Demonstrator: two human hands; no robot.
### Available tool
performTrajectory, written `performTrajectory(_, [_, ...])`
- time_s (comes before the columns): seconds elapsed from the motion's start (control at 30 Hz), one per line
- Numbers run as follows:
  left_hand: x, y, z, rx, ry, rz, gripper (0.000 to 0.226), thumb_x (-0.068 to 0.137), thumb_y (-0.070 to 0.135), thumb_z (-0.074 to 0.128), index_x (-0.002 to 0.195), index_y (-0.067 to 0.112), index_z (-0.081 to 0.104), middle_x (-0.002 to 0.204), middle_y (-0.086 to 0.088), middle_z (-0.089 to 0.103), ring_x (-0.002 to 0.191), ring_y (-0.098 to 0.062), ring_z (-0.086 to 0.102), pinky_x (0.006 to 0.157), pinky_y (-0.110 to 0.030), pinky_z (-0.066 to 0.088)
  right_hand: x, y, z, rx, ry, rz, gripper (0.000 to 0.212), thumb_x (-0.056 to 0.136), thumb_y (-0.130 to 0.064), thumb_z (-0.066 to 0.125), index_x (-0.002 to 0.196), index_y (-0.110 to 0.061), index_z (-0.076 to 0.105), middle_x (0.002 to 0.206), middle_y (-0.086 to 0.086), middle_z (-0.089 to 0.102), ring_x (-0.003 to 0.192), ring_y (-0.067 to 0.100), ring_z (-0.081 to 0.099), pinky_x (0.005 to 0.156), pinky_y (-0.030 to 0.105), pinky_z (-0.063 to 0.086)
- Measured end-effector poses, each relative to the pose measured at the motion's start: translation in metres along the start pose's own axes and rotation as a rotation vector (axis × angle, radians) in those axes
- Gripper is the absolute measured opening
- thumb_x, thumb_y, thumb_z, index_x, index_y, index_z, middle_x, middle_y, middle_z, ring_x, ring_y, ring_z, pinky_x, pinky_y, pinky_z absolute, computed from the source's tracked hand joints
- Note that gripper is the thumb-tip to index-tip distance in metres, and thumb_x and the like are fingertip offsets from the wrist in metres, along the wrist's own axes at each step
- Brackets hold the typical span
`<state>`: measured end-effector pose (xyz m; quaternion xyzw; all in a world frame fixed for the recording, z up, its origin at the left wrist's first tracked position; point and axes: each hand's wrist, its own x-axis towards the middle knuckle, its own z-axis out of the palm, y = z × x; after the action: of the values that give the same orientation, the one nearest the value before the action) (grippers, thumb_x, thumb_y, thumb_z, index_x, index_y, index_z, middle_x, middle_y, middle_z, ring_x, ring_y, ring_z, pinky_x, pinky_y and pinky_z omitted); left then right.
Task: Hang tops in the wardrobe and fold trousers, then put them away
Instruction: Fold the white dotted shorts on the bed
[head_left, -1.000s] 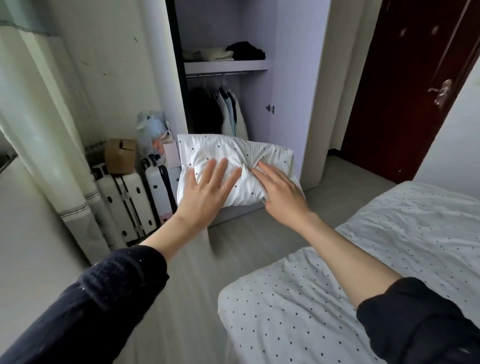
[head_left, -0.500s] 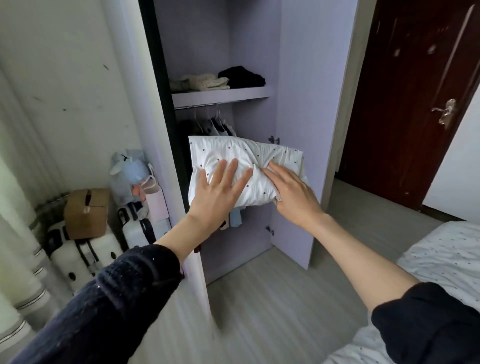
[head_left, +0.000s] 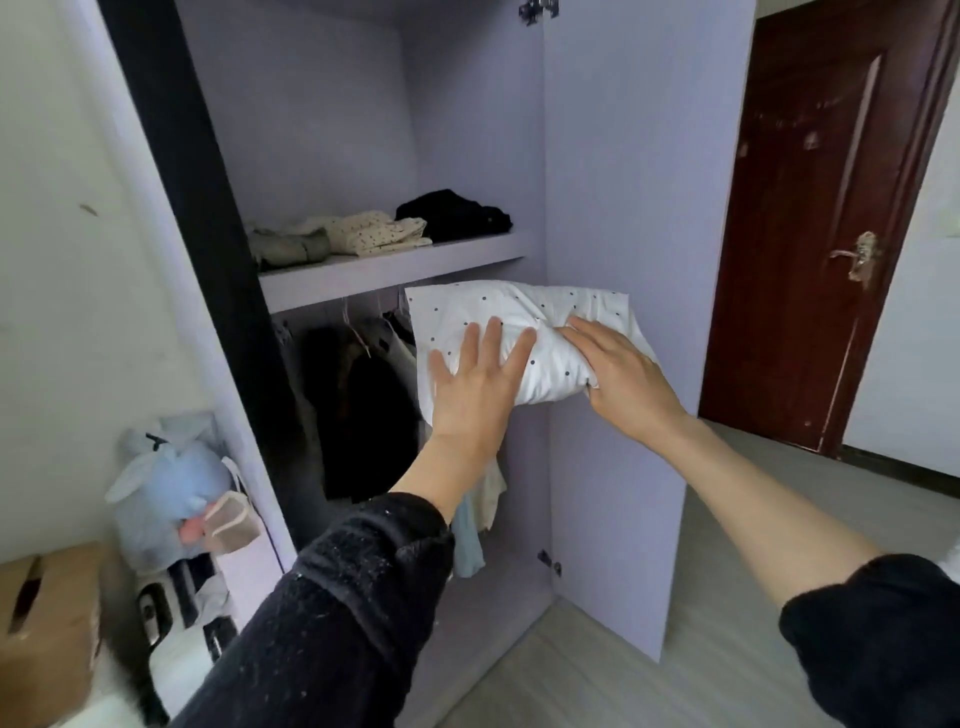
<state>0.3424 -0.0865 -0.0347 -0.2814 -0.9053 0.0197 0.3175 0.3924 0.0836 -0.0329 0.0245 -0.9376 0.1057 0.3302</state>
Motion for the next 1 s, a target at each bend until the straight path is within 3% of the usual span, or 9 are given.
performTrajectory(0.2, [0.118,-0.024,0.067,-0.004,0.001,-0.078,0.099,0.079,-0.011,0.056,0.149,0.026,-0.004,0.157,-0.012,-0.002,0.145,-0.032,-0.001,0.109,-0.061,0.022,0.124,0.064,0.048,-0.040,-0.005,-0.104,0.068,0.086,0.003,0.054,0.146,-0.020,0.032,0.154,-0.002,0.028,0.140,0.019,0.027,0.106,0.027,0.028])
performTrajectory(0.43, [0.243,-0.087,0.087,0.082,-0.028,-0.175,0.095,0.081,-0.009,0.052,0.150,0.028,-0.003,0.158,-0.009,-0.003,0.145,-0.032,-0.003,0.110,-0.061,0.016,0.292,0.103,0.100,0.068,-0.020,-0.320,0.063,0.087,-0.003,0.058,0.145,-0.013,0.034,0.151,0.007,0.033,0.137,0.027,0.033,0.111,0.034,0.026])
performTrajectory(0.67, [0.306,-0.191,0.084,0.249,0.031,-0.331,0.093,0.083,-0.010,0.053,0.150,0.028,0.001,0.157,-0.008,0.000,0.145,-0.031,0.000,0.109,-0.061,0.018,0.437,0.055,0.148,0.179,0.045,-0.543,0.064,0.086,-0.006,0.060,0.144,-0.014,0.035,0.149,0.007,0.037,0.134,0.028,0.037,0.106,0.041,0.036])
performTrajectory(0.87, [0.358,-0.278,0.106,0.265,0.062,-0.395,0.086,0.084,-0.004,0.053,0.149,0.028,0.007,0.157,-0.008,0.008,0.144,-0.032,0.009,0.108,-0.061,0.024,0.540,0.012,0.187,0.172,0.075,-0.638,0.059,0.087,-0.016,0.061,0.141,-0.021,0.038,0.145,0.000,0.042,0.128,0.026,0.042,0.092,0.044,0.045])
performTrajectory(1.0, [0.407,-0.332,0.117,0.261,0.057,-0.361,0.078,0.089,0.019,0.058,0.149,0.028,0.009,0.156,-0.007,0.014,0.141,-0.030,0.019,0.105,-0.058,0.031,0.610,-0.003,0.204,0.186,0.064,-0.606,0.054,0.087,-0.017,0.057,0.138,-0.024,0.042,0.137,0.005,0.050,0.121,0.029,0.049,0.090,0.038,0.043])
